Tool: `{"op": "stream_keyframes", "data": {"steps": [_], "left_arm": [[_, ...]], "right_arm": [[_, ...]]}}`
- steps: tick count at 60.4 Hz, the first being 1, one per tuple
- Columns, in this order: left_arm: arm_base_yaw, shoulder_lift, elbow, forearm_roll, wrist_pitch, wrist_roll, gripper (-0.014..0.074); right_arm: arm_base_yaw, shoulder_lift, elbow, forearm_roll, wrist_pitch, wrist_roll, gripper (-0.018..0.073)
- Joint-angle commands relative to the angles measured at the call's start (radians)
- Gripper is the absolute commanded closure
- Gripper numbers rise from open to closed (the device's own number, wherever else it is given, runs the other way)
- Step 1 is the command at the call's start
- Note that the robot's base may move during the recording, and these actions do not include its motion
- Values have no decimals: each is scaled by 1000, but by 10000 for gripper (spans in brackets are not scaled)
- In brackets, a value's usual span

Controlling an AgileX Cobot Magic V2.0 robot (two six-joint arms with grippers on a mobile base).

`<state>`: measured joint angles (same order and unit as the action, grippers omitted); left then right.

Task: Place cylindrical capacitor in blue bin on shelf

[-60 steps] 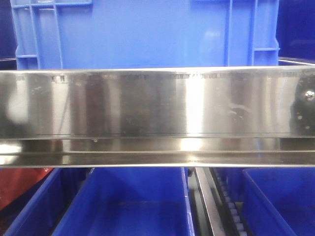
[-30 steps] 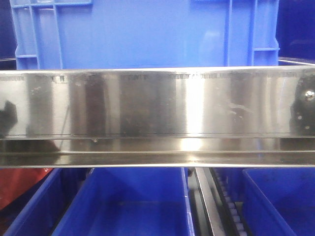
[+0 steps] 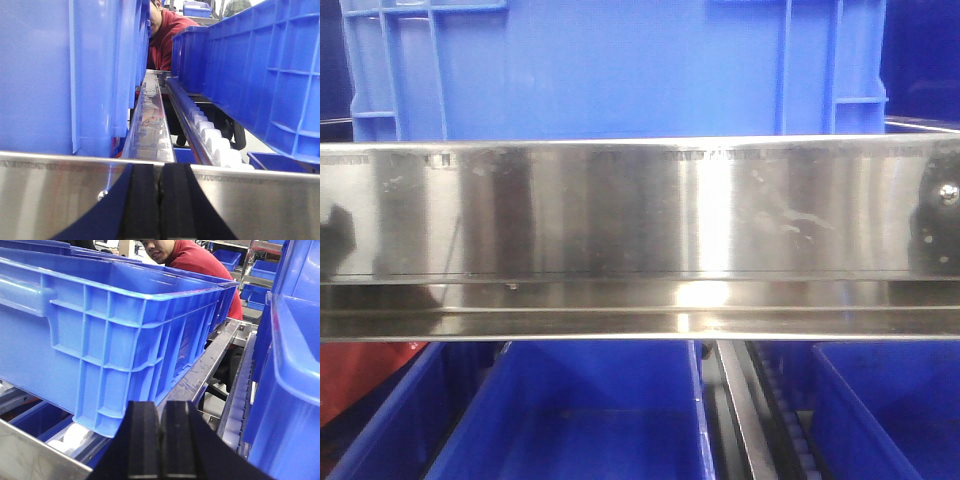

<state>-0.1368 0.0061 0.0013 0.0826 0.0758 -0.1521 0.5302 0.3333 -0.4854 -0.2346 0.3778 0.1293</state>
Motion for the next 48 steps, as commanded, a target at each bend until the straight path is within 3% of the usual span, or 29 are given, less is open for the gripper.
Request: {"op": "stream_keyframes", "data": {"steps": [1, 14, 27, 38, 48], "left_arm": [[0, -6, -1, -5, -15, 3, 707], [0, -6, -1, -5, -15, 3, 707], [0, -6, -1, -5, -15, 3, 707], [0, -6, -1, -5, -15, 3, 707], [0, -6, -1, -5, -15, 3, 707]], "right_arm": [[-3, -7, 3, 2, -19, 2, 683], [-3, -7, 3, 2, -19, 2, 683], [-18, -7, 3, 94, -64, 2, 683], [-143, -7, 36, 251, -64, -129, 683], [-293, -46, 127, 316, -95, -135, 683]]}}
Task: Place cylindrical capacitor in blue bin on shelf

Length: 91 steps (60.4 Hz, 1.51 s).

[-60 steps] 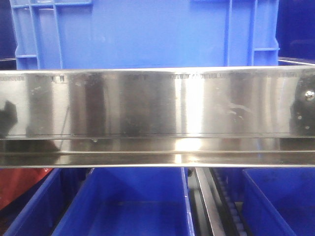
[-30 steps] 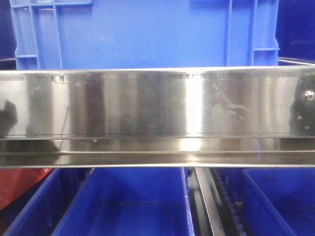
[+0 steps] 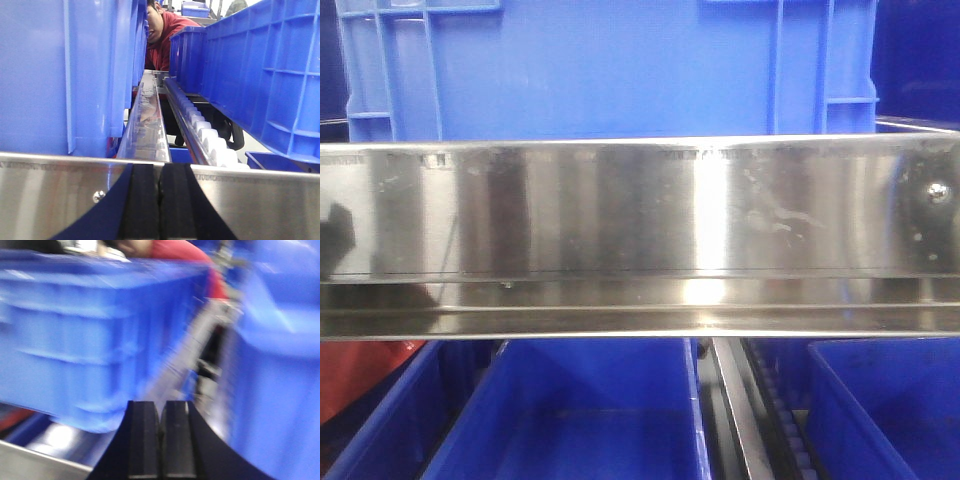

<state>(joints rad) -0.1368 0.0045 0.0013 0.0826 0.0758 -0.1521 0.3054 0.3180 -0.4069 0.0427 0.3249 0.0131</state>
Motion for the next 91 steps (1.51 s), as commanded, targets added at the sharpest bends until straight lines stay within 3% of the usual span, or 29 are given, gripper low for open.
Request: {"op": "stream_keyframes", "data": {"steps": [1, 16, 29, 42, 91], "left_arm": [[0, -5, -1, -5, -15, 3, 707], [0, -5, -1, -5, -15, 3, 707], [0, -5, -1, -5, -15, 3, 707], [0, -5, -1, -5, -17, 3, 707], [0, -5, -1, -5, -17, 3, 707]], "right_arm": [[-88, -37, 59, 42, -50, -19, 683], [-265, -183, 243, 68, -151, -19, 683], [-355, -306, 352, 58, -153, -24, 683], [-352, -318, 407, 21, -208, -33, 683], [-352, -318, 407, 13, -199, -33, 683]]}}
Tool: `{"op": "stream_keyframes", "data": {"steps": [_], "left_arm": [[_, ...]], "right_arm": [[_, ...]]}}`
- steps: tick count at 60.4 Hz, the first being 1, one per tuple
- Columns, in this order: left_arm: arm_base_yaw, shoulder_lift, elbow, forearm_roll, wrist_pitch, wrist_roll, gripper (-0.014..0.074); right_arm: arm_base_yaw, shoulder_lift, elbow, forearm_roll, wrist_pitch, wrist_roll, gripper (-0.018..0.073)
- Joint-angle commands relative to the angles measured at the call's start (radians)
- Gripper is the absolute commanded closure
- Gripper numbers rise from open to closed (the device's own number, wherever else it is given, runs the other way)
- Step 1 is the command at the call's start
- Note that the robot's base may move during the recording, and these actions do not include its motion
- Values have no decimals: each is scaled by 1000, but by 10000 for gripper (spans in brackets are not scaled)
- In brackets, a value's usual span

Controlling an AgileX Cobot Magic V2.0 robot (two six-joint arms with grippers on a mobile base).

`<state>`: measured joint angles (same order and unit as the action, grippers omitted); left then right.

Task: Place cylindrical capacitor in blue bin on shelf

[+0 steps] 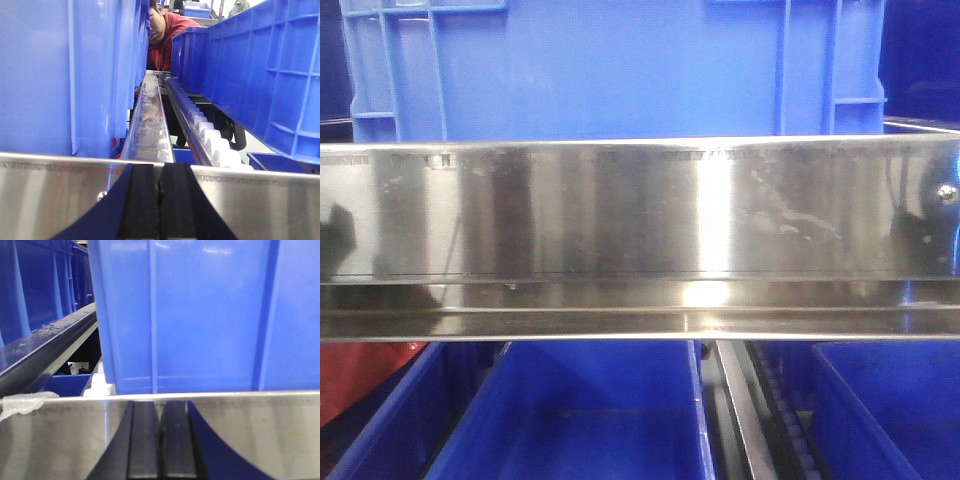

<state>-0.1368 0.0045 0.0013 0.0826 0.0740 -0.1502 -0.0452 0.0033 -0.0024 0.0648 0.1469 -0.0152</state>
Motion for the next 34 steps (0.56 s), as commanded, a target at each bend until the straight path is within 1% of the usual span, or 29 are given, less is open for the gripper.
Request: {"op": "stream_keyframes", "data": {"steps": [1, 34], "left_arm": [[0, -5, -1, -5, -15, 1, 707], [0, -5, -1, -5, -15, 1, 707]], "right_arm": [[-1, -3, 2, -9, -21, -4, 683], [-1, -3, 2, -9, -21, -4, 683]]}}
